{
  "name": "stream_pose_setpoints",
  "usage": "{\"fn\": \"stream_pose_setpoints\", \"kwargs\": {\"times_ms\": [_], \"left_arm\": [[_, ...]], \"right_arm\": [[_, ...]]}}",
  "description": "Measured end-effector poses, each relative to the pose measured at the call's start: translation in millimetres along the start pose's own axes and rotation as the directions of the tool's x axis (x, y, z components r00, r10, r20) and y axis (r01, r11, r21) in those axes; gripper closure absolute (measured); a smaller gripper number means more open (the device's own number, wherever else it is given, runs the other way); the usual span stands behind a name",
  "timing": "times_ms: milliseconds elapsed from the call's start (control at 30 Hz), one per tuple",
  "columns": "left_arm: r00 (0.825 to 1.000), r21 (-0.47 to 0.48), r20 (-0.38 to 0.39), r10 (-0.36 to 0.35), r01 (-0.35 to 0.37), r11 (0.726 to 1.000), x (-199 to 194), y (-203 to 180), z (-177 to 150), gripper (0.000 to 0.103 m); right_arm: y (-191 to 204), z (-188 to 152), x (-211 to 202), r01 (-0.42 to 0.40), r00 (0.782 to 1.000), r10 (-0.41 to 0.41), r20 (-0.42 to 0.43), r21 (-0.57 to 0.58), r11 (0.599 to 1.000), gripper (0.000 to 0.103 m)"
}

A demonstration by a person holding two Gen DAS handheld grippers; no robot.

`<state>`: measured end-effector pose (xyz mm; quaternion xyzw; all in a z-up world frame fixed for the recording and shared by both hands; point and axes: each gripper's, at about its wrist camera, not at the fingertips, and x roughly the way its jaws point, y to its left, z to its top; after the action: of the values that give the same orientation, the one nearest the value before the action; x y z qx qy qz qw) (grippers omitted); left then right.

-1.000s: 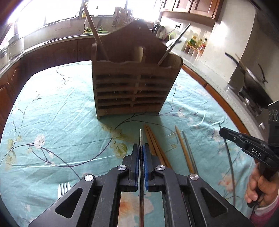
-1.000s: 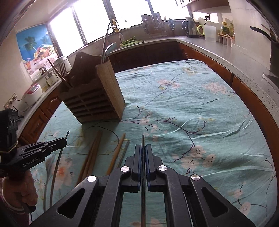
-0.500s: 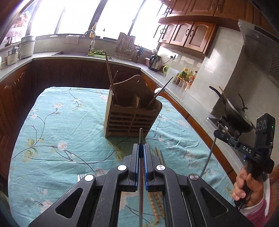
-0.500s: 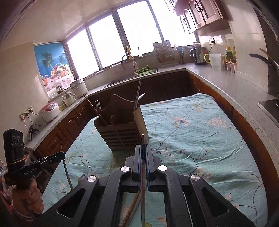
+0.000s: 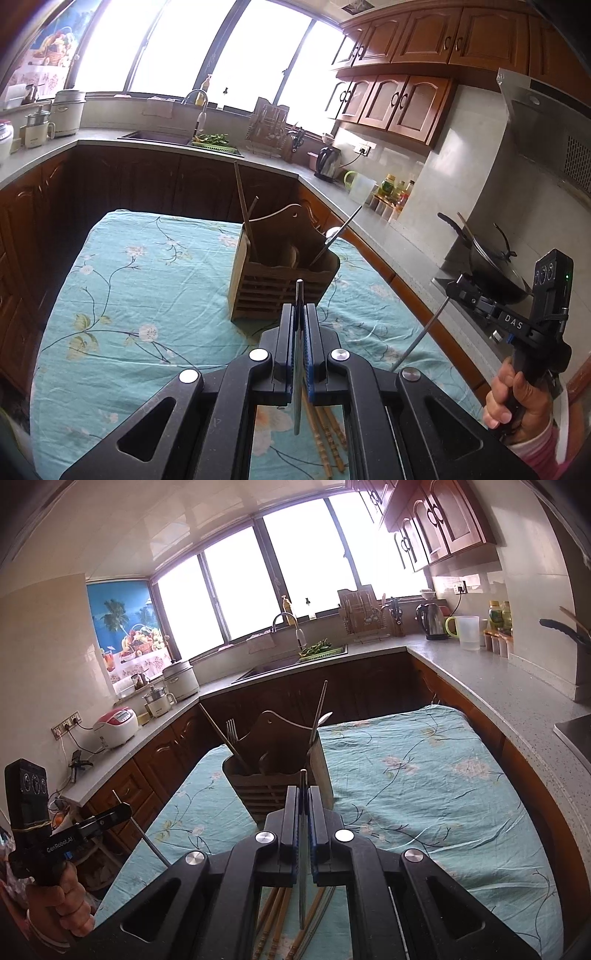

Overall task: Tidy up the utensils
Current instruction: 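Lift both metal chopsticks and carry them over the wooden holder, then lower both chopsticks into the holder slots and open both grippers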

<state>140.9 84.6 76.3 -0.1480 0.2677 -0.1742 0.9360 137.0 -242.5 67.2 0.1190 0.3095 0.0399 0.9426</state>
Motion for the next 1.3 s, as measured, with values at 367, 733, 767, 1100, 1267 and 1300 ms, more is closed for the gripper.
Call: {"fn": "stream_pose_setpoints", "kwargs": {"times_ms": [367, 733, 767, 1100, 1267, 1300], "left_arm": [[0.999, -0.011, 0.052, 0.002, -0.001, 1.0, 3, 8, 17, 0.101], [0.987, -0.012, 0.157, -0.018, 0.021, 1.0, 20, 12, 56, 0.101], [0.985, -0.006, 0.174, -0.015, 0.016, 1.0, 22, 13, 61, 0.101], [0.962, -0.01, 0.271, 0.036, -0.035, 0.999, 73, 27, 96, 0.101], [0.96, -0.027, 0.271, 0.067, -0.062, 0.998, 110, 34, 91, 0.101], [0.961, -0.036, 0.267, 0.075, -0.067, 0.997, 117, 35, 89, 0.101]], "right_arm": [[1, 9, 6, -0.008, 1.0, 0.007, 0.025, 0.007, 1.0, 0.099], [9, 59, 14, -0.03, 0.986, 0.025, 0.165, 0.03, 0.999, 0.099], [10, 65, 16, -0.031, 0.983, 0.024, 0.182, 0.033, 0.999, 0.099], [9, 111, 48, -0.012, 0.956, -0.004, 0.294, 0.054, 0.998, 0.099], [3, 113, 68, -0.01, 0.953, -0.01, 0.304, 0.064, 0.998, 0.099], [2, 111, 73, -0.006, 0.954, -0.014, 0.299, 0.065, 0.998, 0.099]]}}
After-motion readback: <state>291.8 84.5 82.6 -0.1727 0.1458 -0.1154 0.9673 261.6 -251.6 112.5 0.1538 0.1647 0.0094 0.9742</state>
